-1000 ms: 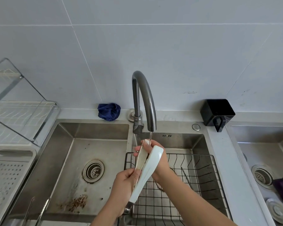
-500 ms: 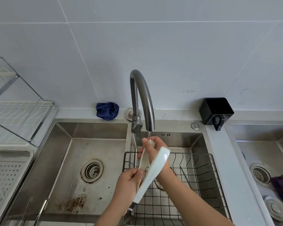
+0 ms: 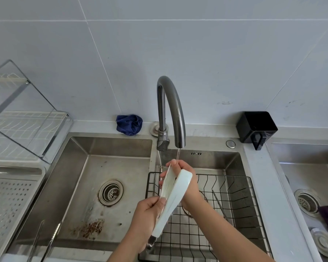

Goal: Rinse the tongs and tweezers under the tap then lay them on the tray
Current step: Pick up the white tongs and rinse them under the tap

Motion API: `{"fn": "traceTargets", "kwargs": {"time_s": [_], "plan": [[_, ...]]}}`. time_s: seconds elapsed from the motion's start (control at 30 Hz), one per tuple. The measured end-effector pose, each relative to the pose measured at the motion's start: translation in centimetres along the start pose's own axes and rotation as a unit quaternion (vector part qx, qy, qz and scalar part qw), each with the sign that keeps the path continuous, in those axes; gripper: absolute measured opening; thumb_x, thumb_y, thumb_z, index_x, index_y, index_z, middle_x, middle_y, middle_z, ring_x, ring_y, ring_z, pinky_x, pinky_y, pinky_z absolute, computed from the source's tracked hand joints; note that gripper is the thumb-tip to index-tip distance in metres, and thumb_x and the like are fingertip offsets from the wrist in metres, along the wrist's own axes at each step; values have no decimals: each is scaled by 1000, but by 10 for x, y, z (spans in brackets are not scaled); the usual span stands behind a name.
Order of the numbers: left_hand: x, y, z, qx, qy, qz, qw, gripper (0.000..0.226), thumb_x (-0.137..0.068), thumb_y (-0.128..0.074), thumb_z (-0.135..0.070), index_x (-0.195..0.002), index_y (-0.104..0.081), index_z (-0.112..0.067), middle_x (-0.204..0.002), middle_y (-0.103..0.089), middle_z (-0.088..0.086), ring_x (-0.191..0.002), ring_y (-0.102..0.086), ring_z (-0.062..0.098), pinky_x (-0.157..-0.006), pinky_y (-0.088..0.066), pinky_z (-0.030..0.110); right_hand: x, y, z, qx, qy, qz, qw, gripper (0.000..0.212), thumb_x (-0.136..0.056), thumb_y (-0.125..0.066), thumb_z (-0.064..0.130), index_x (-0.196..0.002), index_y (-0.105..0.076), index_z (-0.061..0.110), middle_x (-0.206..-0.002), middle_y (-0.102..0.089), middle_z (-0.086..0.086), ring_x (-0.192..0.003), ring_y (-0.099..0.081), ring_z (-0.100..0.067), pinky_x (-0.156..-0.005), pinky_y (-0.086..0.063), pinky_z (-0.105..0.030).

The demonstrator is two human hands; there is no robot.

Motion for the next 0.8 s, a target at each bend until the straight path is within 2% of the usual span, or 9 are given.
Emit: {"fn": "traceTargets", "kwargs": {"time_s": [0.1,0.17,0.27,0.33,0.4,0.47,0.6,0.7,0.8], "plan": [[-1,3,-1,45,14,17,999,25,-104,-52,-16,-99,-73,-3,-65,-58,22,-37,-47,21,-36,-37,22,1,1,0,48,-1,20,999,16,-105,-52,17,-110,-60,4,-88,-74,-21,-69,-69,-36,-71,-58,-52],[0,3,-3,62,19,41,997,27,-104,-49,-11,-98,-73,-2,-65,-57,24,-35,-43,20,-35,-35,20,0,2,2,76,10,1,997,14,-102,-54,19,-100,-66,12,-88,-75,-24,-70,-69,-36,-69,-56,-50],[0,3,-4,99,41,82,991,30,-101,-46,-7,-99,-75,-1,-64,-57,22,-33,-41,19,-34,-33,16,-5,3,5,132,30,-39,990,24,-97,-58,16,-80,-73,20,-90,-70,-32,-74,-61,-31,-70,-49,-45],[0,3,-4,111,55,118,985,29,-102,-48,-15,-102,-73,0,-64,-56,20,-33,-41,18,-34,-32,16,-8,7,5,171,42,-64,982,24,-93,-60,13,-75,-74,19,-75,-72,-12,-68,-59,-18,-62,-47,-32],[-1,1,-5,114,71,148,980,31,-101,-54,-25,-105,-71,1,-64,-56,18,-34,-42,18,-34,-32,15,-9,13,4,189,45,-80,978,28,-93,-59,10,-71,-73,21,-58,-65,9,-53,-55,-3,-50,-43,-19],[-3,1,-3,124,96,174,972,35,-97,-62,-30,-107,-69,3,-64,-56,16,-34,-45,17,-34,-31,15,-7,21,2,186,33,-89,978,23,-94,-56,8,-80,-74,13,-59,-70,5,-50,-63,-5,-46,-47,-20],[-6,8,1,162,139,228,950,41,-94,-68,-30,-113,-68,6,-66,-60,15,-36,-52,17,-31,-34,18,-4,35,-4,154,-20,-48,987,23,-99,-51,15,-101,-73,13,-87,-80,-11,-75,-77,-30,-62,-62,-39],[-5,15,3,189,149,248,939,45,-93,-69,-26,-117,-64,12,-66,-61,18,-36,-55,18,-30,-39,19,-3,40,-8,126,-69,-1,990,30,-98,-45,19,-114,-69,11,-98,-80,-12,-83,-76,-30,-74,-61,-47],[-4,19,3,188,149,240,941,48,-90,-71,-26,-117,-63,13,-66,-61,18,-37,-56,18,-30,-39,19,-5,38,-9,125,-95,16,988,34,-94,-43,16,-117,-67,9,-99,-80,-13,-84,-75,-28,-71,-59,-41]]}}
Point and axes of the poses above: each hand's wrist, its own x-axis away from the middle knuckle, its own y-axis out of the back of the hand, z = x × y, the point moved 1 cm from there along -x, towards the middle knuckle
